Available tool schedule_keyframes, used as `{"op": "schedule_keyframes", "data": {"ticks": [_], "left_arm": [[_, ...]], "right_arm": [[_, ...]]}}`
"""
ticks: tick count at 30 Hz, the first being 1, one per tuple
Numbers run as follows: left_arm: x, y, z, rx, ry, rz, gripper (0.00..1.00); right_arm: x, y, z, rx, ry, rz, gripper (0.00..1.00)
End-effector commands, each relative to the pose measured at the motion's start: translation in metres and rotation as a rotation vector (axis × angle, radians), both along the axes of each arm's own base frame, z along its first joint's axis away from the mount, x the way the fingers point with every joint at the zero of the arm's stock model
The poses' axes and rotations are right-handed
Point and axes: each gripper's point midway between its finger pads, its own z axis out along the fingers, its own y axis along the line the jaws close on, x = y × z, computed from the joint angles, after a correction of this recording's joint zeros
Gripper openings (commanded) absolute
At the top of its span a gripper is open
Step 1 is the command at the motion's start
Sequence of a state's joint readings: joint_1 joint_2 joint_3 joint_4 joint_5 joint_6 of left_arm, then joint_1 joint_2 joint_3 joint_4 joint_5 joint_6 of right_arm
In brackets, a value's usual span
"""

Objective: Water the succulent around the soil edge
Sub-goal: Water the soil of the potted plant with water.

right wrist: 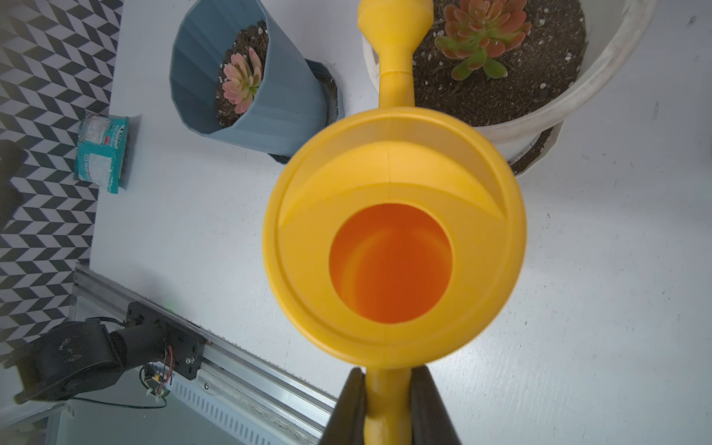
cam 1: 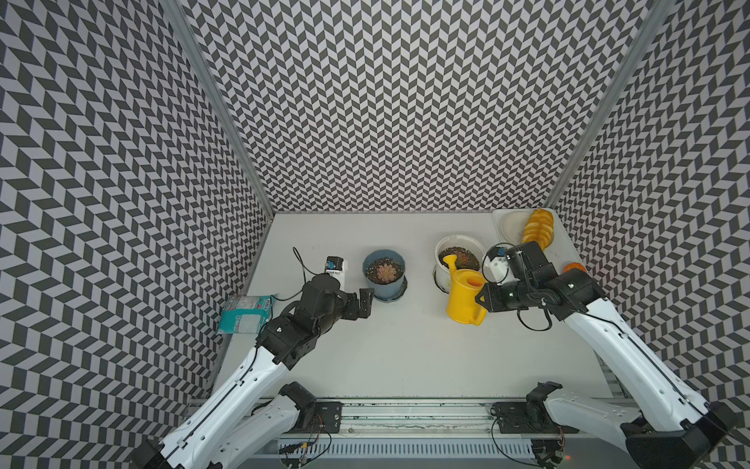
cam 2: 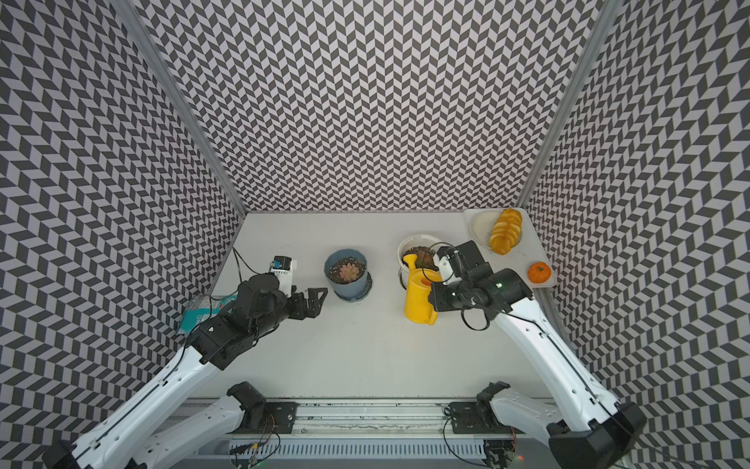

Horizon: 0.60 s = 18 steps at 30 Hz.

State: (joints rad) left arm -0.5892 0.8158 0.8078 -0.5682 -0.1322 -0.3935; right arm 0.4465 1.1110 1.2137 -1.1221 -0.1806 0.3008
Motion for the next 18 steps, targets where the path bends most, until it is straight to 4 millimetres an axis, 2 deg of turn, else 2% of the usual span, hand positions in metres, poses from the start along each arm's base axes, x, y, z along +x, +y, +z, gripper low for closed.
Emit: {"op": "schedule_keyframes", "data": {"ticks": [1,8,18], "left_arm": [[0.001,-0.004,0.006,-0.015,-0.026,-0.015,1.0],[0.001,-0.004,0.005,-0.015,-0.025,-0.015,1.0],[0.001,-0.003,0.007,-0.016,-0.029,-0.014,1.0]], "right_arm": [[0.004,-0.004,0.01,0.013,-0.06,-0.033,0.0],[-0.002,-0.01,0.009,0.015,-0.07,-0.052,0.0],[-0.014,-0.029,-0.003,-0.041,-0.051,-0.117,0.0]]}}
